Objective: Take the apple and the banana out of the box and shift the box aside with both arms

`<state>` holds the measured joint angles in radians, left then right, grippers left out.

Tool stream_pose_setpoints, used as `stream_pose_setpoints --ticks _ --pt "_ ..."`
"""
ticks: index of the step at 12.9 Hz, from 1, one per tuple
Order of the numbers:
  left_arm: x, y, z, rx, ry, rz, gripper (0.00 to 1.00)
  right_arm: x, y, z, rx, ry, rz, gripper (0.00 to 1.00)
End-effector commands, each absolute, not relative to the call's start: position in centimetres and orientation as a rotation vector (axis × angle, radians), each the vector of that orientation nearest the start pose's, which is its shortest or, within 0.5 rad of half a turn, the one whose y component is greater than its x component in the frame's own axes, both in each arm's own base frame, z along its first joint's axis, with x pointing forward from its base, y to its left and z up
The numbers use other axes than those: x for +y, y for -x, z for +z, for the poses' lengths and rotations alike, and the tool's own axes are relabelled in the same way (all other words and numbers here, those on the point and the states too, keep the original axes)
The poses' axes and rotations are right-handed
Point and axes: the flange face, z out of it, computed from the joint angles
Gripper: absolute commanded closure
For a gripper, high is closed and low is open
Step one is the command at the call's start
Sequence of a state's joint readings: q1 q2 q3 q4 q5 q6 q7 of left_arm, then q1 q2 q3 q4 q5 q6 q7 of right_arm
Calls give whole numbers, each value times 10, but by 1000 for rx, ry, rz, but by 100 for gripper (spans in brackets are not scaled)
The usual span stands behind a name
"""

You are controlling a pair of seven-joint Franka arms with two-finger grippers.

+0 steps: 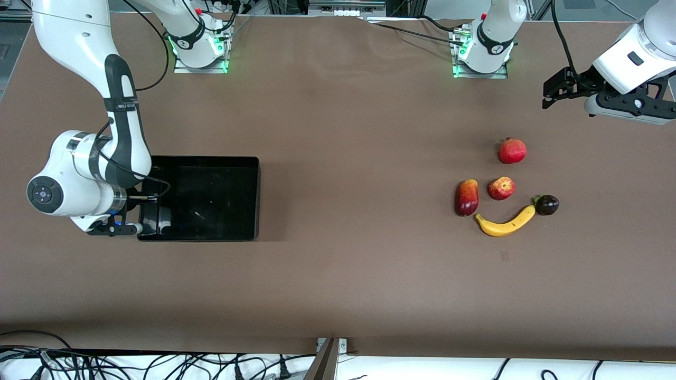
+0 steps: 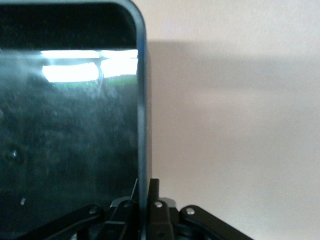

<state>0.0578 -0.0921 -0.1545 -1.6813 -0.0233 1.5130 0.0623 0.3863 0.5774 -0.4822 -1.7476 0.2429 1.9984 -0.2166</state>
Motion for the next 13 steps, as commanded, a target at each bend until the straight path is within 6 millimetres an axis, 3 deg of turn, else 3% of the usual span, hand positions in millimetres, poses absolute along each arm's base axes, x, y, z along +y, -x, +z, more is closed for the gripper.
stream_pose_setpoints --ticks 1,5,7,10,13 --pt "-57 -522 621 243 3097 110 0 -33 -617 289 -37 3090 370 0" --pt "-58 -522 621 245 3097 112 0 -21 -622 366 116 3077 373 0" --pt "-57 -522 621 243 3095 114 0 -20 -625 429 44 3127 317 0" --pt "-56 -521 620 243 3095 119 0 -12 -631 504 -32 3195 245 0" --pt "-55 -522 620 241 3097 119 0 -1 -620 549 -53 3181 248 0"
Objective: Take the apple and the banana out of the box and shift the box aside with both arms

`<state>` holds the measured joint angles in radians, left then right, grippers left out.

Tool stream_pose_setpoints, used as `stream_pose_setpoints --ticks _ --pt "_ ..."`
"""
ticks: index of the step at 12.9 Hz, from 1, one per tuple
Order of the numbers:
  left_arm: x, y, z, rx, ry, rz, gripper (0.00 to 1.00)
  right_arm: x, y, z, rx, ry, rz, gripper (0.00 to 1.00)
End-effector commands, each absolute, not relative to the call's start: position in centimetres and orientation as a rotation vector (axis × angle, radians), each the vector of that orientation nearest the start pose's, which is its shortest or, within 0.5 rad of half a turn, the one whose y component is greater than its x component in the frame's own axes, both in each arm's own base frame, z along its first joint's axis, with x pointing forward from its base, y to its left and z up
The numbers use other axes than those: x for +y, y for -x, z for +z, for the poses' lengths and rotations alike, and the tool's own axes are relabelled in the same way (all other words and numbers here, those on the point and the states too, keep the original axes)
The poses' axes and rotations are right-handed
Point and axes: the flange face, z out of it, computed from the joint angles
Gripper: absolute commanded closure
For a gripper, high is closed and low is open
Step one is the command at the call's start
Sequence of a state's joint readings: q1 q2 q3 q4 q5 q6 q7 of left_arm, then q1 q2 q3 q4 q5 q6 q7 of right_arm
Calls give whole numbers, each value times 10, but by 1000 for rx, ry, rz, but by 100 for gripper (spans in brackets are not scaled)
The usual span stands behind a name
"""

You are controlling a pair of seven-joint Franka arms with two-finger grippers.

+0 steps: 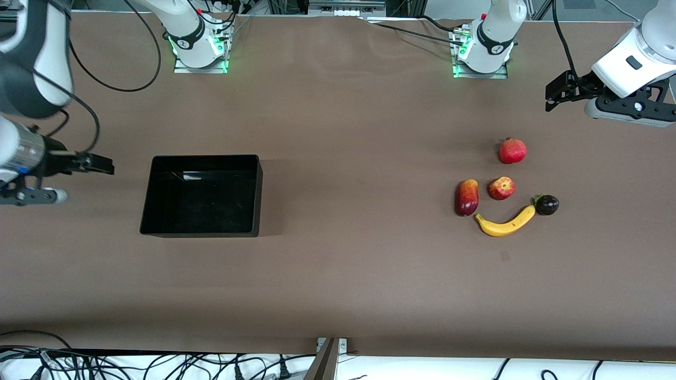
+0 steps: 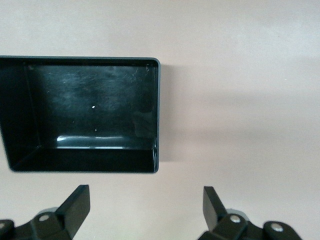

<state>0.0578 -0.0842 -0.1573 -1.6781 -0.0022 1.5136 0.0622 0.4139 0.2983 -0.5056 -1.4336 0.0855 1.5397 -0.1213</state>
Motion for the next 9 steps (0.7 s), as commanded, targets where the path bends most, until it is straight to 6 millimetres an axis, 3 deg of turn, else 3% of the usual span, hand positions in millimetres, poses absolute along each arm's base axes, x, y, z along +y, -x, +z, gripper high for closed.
stream_pose_setpoints --ticks 1,5,9 --pt "-55 -522 620 236 3097 119 0 -10 -615 541 -52 3159 272 0" --pt "-55 -522 620 236 3097 119 0 -15 -573 537 45 3199 47 0" --pt "-55 -522 620 236 3097 117 0 -22 -566 557 70 3193 -24 0"
